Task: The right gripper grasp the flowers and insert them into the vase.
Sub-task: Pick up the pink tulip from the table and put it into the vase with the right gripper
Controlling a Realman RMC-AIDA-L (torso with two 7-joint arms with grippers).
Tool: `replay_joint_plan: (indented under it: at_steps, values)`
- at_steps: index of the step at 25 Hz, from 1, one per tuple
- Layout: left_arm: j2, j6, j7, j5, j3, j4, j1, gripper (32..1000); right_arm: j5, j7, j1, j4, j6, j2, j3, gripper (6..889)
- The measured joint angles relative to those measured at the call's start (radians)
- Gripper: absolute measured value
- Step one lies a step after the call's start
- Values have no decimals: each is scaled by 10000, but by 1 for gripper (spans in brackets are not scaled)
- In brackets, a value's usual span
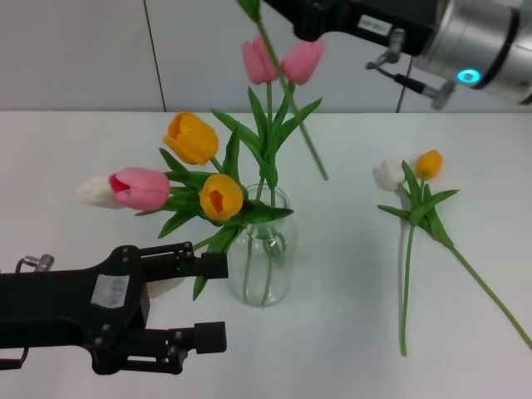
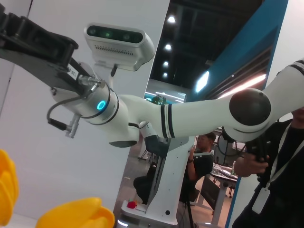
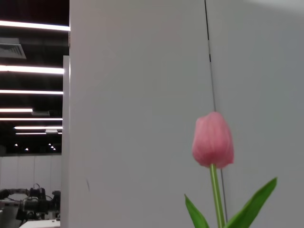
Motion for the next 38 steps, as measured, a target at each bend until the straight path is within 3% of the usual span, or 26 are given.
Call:
replay_joint_plan:
  at_steps: [6, 18, 27, 38]
  values:
    - [0, 0, 0, 5, 0, 0, -21, 838, 414, -919, 537, 1086, 224, 48, -68, 20]
    - [0, -15, 0, 62, 0, 0, -124, 838, 798, -2673, 905, 2518, 716, 91, -65, 19]
    - [-14, -16, 0, 63, 0, 0, -187, 838, 799, -3279, 912, 3110, 968, 93, -66, 19]
    - [-45, -16, 0, 79, 0, 0, -246, 838, 778, -3325, 774, 3186, 1274, 93, -65, 19]
